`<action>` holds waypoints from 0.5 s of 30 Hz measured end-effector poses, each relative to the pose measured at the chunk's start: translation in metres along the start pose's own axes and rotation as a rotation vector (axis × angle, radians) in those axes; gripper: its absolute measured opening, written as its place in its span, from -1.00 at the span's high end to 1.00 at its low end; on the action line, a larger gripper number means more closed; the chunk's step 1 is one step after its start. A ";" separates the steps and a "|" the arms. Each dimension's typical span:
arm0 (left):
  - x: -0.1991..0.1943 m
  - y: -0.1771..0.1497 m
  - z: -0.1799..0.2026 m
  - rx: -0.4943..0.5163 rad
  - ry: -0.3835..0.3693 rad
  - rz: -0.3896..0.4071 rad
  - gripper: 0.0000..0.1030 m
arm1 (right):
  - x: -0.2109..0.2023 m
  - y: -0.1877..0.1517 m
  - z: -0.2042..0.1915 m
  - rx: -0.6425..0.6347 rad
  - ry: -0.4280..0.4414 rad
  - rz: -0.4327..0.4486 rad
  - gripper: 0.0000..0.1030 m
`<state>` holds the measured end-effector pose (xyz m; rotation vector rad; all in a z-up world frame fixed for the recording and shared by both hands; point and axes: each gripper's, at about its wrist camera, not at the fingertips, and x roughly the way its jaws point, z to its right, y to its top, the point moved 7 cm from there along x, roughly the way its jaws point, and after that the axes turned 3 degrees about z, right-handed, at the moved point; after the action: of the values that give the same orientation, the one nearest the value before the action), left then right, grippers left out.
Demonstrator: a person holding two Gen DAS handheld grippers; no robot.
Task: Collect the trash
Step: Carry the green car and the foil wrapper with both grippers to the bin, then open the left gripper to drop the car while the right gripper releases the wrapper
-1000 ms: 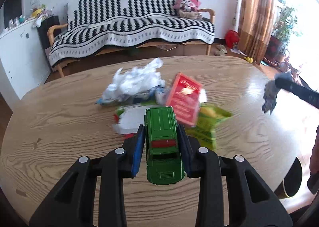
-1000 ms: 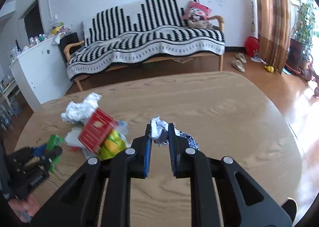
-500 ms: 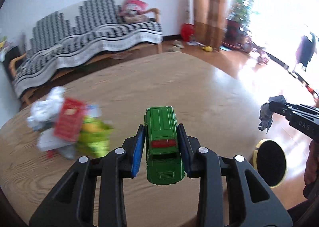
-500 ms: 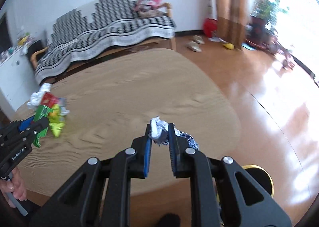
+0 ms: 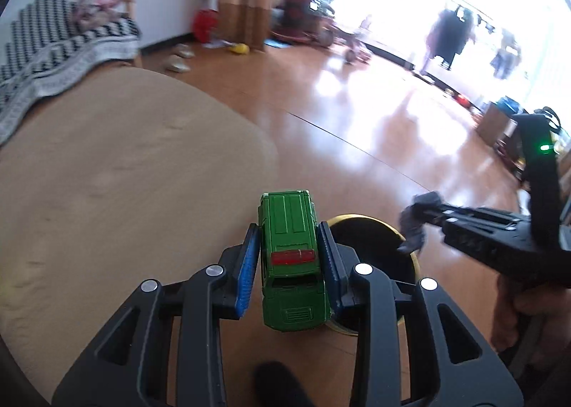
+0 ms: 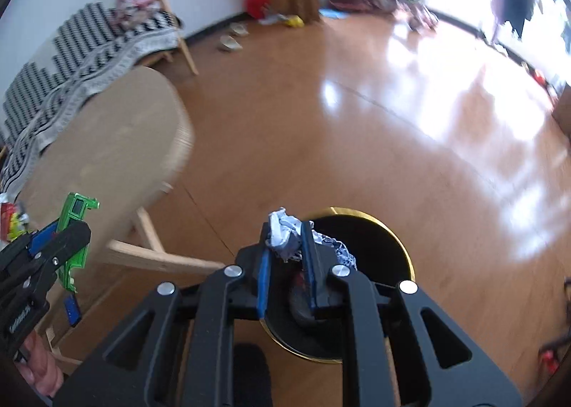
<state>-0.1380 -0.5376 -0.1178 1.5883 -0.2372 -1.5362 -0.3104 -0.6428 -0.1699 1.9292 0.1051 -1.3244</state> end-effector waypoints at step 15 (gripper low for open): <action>0.075 -0.030 0.060 0.071 -0.090 -0.111 0.37 | 0.039 -0.019 0.053 0.143 0.029 -0.140 0.68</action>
<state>-0.1869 -0.5978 -0.1819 1.6122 -0.2596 -1.7036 -0.3423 -0.6764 -0.2208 2.0946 0.1665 -1.4290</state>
